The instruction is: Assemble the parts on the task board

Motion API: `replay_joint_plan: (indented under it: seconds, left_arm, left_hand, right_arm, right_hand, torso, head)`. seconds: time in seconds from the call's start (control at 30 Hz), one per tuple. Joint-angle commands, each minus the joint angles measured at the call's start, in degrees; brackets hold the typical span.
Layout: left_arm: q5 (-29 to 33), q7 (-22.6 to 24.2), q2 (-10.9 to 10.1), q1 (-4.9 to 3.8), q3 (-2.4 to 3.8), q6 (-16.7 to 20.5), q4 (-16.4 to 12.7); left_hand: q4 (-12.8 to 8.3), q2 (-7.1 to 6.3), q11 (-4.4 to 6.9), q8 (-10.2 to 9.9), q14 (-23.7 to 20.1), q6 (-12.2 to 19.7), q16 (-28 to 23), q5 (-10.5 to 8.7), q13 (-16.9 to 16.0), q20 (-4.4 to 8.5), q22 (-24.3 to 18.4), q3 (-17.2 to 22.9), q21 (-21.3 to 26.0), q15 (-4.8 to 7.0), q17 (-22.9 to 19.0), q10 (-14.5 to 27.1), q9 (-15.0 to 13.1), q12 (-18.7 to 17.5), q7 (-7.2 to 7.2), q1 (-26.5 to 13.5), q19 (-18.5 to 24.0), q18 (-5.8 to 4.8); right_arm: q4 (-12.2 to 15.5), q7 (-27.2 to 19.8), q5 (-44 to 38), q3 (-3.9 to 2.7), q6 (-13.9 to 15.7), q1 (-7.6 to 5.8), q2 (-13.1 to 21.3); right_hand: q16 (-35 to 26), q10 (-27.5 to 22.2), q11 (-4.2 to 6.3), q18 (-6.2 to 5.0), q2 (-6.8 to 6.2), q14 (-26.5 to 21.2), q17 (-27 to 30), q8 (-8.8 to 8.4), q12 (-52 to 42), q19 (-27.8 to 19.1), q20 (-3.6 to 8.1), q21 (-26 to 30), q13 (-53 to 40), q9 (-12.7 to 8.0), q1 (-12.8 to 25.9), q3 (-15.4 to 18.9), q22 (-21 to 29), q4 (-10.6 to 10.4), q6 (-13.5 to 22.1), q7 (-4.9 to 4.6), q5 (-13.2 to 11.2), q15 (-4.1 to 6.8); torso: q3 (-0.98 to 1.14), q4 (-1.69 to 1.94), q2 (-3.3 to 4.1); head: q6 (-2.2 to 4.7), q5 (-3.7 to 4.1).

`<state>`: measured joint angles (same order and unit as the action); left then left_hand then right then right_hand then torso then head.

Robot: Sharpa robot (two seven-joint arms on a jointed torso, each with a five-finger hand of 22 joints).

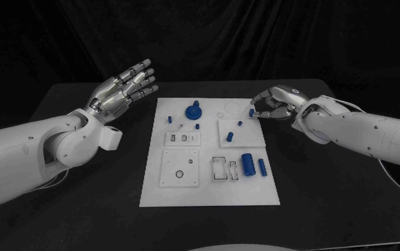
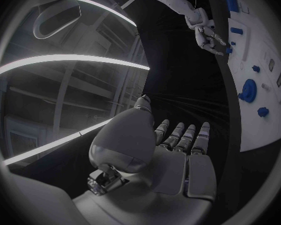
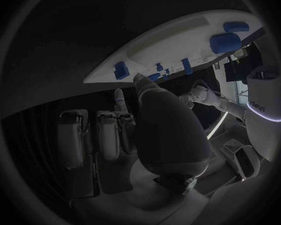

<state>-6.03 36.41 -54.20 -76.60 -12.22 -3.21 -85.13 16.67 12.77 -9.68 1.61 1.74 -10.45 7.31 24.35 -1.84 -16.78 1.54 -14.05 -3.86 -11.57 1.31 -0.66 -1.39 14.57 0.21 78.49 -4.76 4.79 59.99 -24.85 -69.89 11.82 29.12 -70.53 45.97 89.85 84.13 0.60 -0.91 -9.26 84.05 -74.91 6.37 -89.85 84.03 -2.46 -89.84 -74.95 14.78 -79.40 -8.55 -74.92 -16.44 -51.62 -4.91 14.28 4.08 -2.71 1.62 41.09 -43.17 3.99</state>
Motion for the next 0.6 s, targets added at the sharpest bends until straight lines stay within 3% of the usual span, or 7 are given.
replay_joint_plan:
  seconds: [0.03,0.43,0.6]
  left_arm:
    - [0.2,1.0,0.1,0.08,0.06,-0.5,-0.1]
    - [0.2,0.7,0.1,0.11,0.06,-1.1,0.0]
    - [0.2,0.4,0.2,0.12,0.06,-1.7,0.0]
  left_hand:
    - [-0.3,-0.06,-0.26,-0.2,-0.3,0.3,-0.3,0.33,0.0,-0.09,-0.1,0.0,0.4,-0.03,-0.1,0.0,0.0,0.1,0.31,0.7,0.4,-1.07]
    - [-0.4,-0.09,-0.12,-0.2,-0.3,0.0,-0.2,0.78,0.0,-0.09,-0.1,0.2,0.4,-0.11,-0.1,-0.1,-0.1,0.3,0.29,1.4,0.3,-1.04]
    - [-0.1,-0.01,-0.27,-0.1,-0.3,-0.2,-0.1,0.1,0.0,-0.1,-0.1,0.1,0.3,-0.28,0.0,-0.2,-0.1,0.6,0.28,1.4,0.3,-1.01]
  right_arm:
    - [-0.2,1.7,0.1,-0.02,-0.9,0.33,-0.1]
    - [-0.9,2.9,0.1,-0.02,-1.6,0.7,-0.6]
    - [-1.3,3.7,0.1,-0.02,-1.4,0.86,-1.0]
  right_hand:
    - [0.1,5.9,-0.38,0.91,-0.28,6.0,-15.1,0.35,-0.1,6.0,-0.35,-0.2,-15.1,0.1,-0.1,0.3,-15.1,-0.2,-0.5,-0.06,-0.6,-0.5]
    - [0.1,5.9,-0.43,0.91,-0.27,6.0,-15.1,0.93,-0.1,6.0,-0.38,-0.2,-15.1,0.4,0.2,0.5,-15.1,-0.3,-0.7,-0.13,-1.3,-0.54]
    - [0.1,5.9,-0.45,0.91,-0.27,6.0,-15.1,1.01,-0.1,6.0,-0.39,-0.2,-15.1,0.4,0.2,0.6,-15.1,-0.2,-0.7,-0.15,-1.5,-0.55]
  torso:
    - [0.02,0.09,-0.03]
    - [-0.03,0.02,-0.09]
    - [-0.03,0.02,-0.09]
  head:
    - [-0.03,0.07]
    - [-0.26,0.02]
    - [-0.35,-0.04]
